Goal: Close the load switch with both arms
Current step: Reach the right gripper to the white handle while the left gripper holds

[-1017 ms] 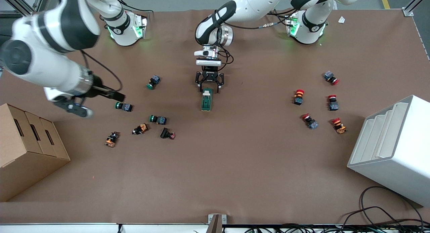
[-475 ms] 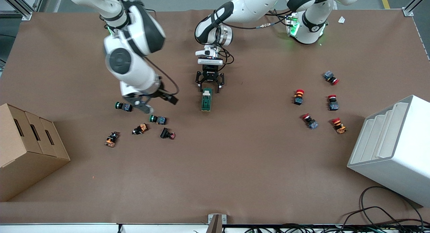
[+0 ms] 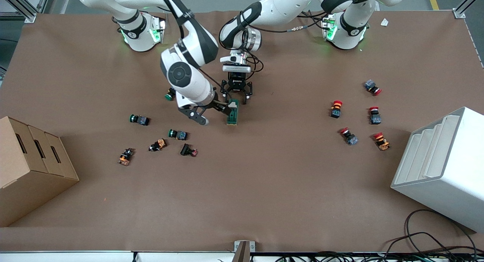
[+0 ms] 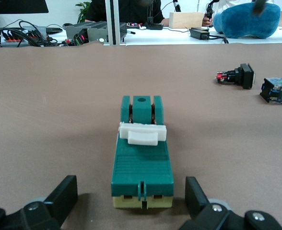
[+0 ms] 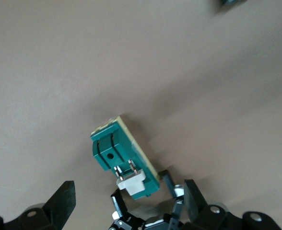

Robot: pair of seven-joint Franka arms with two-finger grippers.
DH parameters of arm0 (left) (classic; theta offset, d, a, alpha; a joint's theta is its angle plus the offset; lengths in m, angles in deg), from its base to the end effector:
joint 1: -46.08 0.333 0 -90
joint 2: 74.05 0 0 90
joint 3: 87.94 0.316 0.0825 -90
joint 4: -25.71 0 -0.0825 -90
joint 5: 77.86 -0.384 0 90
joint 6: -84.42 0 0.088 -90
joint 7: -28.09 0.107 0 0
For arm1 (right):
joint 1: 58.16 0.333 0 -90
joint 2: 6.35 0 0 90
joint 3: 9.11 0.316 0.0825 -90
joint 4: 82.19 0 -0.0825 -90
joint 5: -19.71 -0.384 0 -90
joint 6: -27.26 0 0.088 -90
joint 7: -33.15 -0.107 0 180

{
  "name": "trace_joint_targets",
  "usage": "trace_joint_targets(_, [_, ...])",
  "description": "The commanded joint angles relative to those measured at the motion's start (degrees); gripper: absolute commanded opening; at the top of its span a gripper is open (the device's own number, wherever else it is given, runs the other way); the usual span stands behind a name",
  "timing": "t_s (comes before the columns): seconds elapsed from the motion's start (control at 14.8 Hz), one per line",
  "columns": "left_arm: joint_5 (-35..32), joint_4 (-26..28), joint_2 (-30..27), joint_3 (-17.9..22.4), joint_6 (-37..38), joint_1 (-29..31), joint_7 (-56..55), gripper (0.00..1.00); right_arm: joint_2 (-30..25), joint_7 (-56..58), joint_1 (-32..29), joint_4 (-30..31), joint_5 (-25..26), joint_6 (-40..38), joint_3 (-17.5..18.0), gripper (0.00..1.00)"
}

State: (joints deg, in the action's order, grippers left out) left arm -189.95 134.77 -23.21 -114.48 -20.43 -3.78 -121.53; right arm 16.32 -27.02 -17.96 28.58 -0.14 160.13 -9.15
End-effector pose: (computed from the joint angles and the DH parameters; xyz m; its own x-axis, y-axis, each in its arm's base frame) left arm 0.2085 -0.5512 0.0633 0.3958 -0.0275 0.9179 -0.0940 -0.9955 0.0107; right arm 0.4706 0.4054 0.2816 0.8152 -0.5302 -0.2332 -0.5607 -0.8233 -0.0885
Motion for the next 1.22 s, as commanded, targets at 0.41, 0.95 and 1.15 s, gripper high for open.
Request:
trace_joint_targets(0.41, [0.21,-0.07,2.52,0.35,-0.35,-0.67,-2.34,0.99,7.92,-3.55,7.78,0.14,-5.55,12.48,-0.67,1.0])
trace_joint_targets(0.95, [0.21,0.37,2.6,0.53,0.53,-0.85,-2.34,0.99,10.3,-3.99,8.58,-0.73,-6.85,15.04,-0.67,1.0])
trace_joint_targets(1.15, [0.21,0.28,2.52,0.53,0.53,-0.76,-2.34,0.99,11.09,-3.99,8.67,-1.61,-8.01,16.01,-0.67,1.0])
